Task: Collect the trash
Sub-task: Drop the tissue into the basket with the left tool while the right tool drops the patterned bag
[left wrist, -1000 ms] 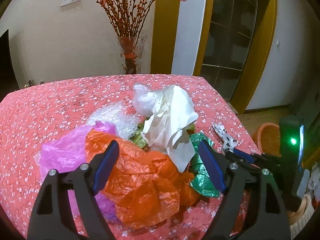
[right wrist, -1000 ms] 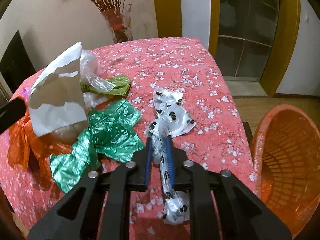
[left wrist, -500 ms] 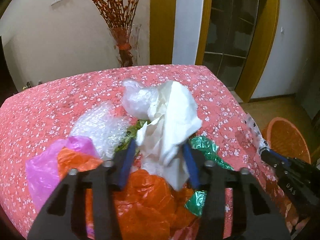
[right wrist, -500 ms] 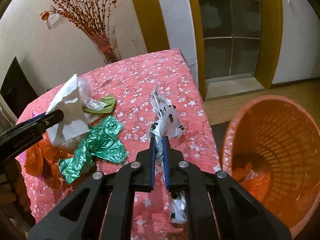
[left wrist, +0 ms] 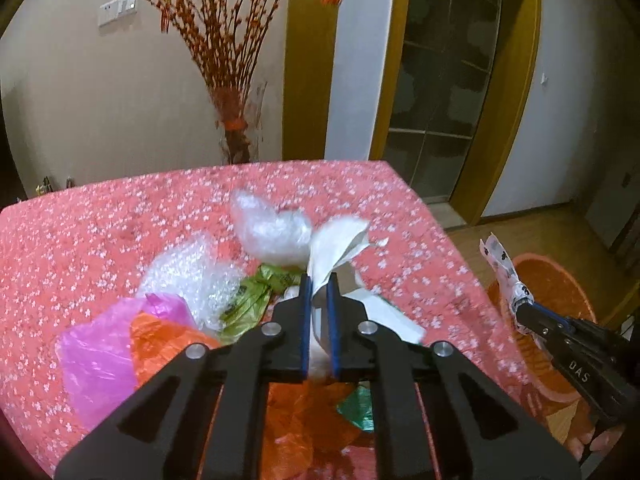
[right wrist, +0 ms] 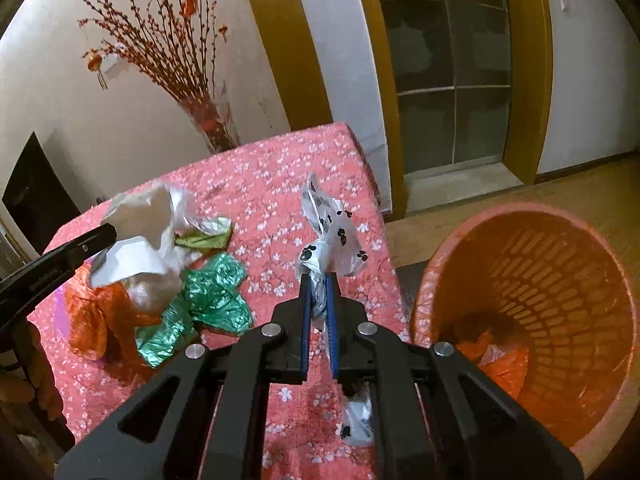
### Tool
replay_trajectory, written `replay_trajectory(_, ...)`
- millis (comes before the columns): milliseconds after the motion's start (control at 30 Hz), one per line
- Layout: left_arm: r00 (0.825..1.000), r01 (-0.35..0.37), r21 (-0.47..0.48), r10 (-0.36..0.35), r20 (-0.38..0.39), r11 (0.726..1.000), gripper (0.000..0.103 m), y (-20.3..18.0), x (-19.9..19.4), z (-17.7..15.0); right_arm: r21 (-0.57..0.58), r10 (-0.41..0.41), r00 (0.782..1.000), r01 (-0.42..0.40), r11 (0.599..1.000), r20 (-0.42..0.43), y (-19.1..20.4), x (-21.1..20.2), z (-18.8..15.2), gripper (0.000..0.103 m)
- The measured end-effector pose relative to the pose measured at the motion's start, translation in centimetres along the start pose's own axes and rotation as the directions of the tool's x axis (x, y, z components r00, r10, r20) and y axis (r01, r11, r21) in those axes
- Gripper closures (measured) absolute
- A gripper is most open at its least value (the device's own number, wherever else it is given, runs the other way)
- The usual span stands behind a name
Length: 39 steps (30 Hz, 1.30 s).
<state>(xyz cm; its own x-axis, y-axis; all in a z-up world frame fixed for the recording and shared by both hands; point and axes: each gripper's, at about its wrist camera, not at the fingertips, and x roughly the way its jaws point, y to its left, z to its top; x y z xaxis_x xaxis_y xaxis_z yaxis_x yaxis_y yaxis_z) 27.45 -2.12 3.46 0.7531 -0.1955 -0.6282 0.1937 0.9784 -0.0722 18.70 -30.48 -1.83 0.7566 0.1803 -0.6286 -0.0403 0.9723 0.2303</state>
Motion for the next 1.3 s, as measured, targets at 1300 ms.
replay_trajectory(1300, 0.94, 0.341, 0.145, -0.342, -0.018, 0.929, 0.098, -18.4, -1.4, -0.6, 0.193, -0.192, 0.97, 0.163, 0.968, 0.146, -11.5, -8.9, -1.0, 0.096)
